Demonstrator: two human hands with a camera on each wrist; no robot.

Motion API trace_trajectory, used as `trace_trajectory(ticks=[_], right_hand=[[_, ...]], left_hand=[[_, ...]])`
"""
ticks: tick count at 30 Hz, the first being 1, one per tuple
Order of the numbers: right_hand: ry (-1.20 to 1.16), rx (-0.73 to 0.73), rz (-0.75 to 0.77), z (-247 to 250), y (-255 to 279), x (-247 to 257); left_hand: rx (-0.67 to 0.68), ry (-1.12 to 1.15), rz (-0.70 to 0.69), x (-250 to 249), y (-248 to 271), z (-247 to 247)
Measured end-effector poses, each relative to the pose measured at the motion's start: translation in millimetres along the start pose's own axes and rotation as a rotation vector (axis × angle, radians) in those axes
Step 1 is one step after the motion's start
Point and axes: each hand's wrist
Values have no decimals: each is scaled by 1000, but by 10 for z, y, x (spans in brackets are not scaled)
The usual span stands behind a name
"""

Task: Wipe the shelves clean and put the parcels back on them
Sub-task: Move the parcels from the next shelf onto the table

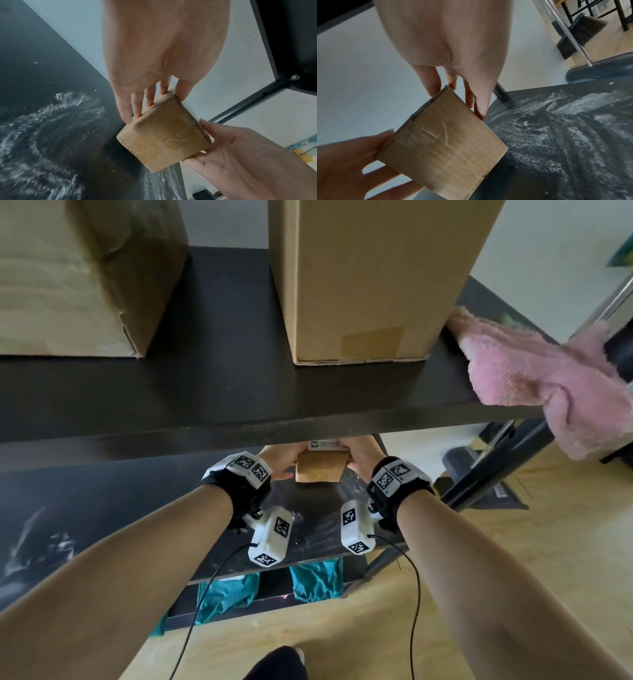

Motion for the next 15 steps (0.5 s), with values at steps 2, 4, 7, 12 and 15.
trace_trajectory(ticks=[2, 4, 7, 12, 15], right_hand=[[-13, 24, 12, 0, 144, 42], [-1, 70, 31, -26, 310, 54], [1, 124, 26, -122, 567, 35], [-53, 179, 59, -372, 1234, -58], [-47, 226, 69, -594, 1611, -197]], left_hand=[[-16, 31, -30, 20, 132, -6], [-13, 52, -64, 88, 222, 8], [-31, 31, -84, 150, 538, -27], [-108, 32, -153, 386, 1304, -165], [-181, 43, -180, 696, 1718, -178]])
Point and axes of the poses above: each hand's wrist, its own y-axis away from the middle knuckle, its own z-axis out of the back of the hand, x = y × z, and after that the axes turned 10 degrees about x, right-handed
